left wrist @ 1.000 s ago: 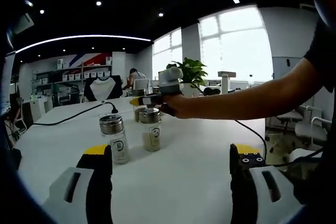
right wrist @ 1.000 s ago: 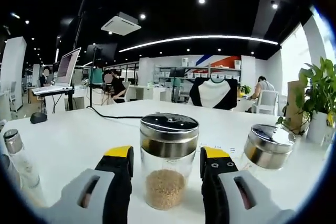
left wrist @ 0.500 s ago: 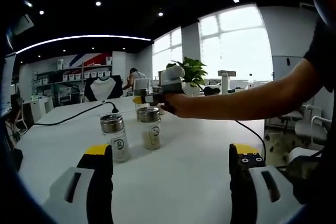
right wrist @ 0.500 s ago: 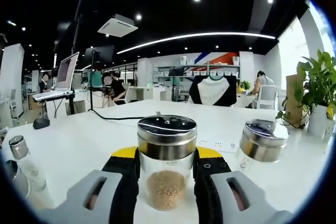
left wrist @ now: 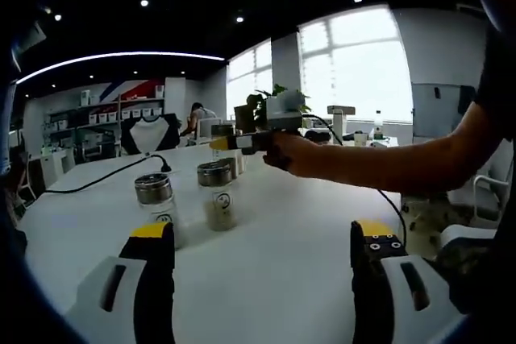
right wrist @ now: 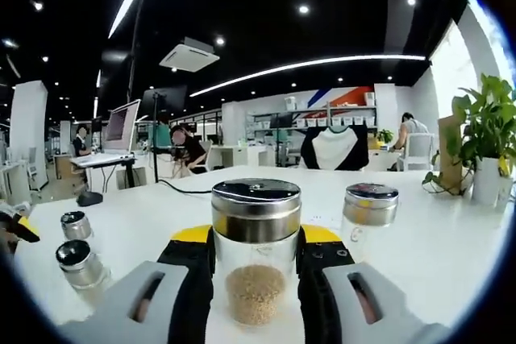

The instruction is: Rotate the seasoning bottle until the label or dispensing opening points toward the visible target arrow and the bottle remains upright within the marked orientation range

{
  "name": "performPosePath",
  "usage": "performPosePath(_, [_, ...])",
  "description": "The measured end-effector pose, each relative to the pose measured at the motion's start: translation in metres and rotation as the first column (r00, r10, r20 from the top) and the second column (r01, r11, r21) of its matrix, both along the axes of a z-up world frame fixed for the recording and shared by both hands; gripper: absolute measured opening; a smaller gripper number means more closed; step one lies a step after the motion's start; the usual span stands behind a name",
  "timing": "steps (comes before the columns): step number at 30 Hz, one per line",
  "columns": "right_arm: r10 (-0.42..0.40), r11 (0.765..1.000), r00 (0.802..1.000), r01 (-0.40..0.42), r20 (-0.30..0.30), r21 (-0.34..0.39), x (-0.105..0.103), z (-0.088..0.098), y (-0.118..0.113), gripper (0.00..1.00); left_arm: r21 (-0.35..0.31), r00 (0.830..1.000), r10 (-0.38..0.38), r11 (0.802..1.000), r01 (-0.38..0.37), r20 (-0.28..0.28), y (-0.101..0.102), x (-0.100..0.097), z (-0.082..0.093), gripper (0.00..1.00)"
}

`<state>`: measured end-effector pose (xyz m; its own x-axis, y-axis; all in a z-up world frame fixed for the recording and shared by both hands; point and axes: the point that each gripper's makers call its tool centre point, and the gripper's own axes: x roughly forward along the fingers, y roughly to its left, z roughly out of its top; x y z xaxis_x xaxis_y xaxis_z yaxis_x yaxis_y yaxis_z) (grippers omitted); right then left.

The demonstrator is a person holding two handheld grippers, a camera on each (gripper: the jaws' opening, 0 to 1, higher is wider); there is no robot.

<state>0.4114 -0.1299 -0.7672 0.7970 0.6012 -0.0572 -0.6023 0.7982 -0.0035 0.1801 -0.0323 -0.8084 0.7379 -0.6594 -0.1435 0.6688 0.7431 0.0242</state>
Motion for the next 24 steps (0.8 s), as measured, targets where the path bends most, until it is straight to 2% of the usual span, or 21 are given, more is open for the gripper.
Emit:
performPosePath(8, [0.039,0.999,0.999,-0.039,0.022,0.015,-0.040,0.006,-0.005,0.37,-0.010,1.000,0.002,1.000,-0.002,0.002,-0.001,0.004,0.001,0.94])
performPosePath(14, [0.055,0.998,0.998,-0.055,0.039,-0.004,-0.069,0.012,-0.005,0.37,-0.020,1.000,-0.003,1.000,0.003,-0.005,-0.010,0.005,-0.007,0.92])
performPosePath(19, [0.068,0.998,0.996,-0.068,0.051,0.005,-0.086,0.016,-0.004,0.37,0.003,1.000,-0.025,1.000,0.025,-0.011,-0.019,0.003,-0.014,0.89])
performPosePath(24, [0.058,0.998,0.997,-0.058,0.057,-0.007,-0.098,0.015,-0.003,0.37,0.007,1.000,-0.024,1.000,0.024,-0.006,-0.019,0.003,-0.015,0.87])
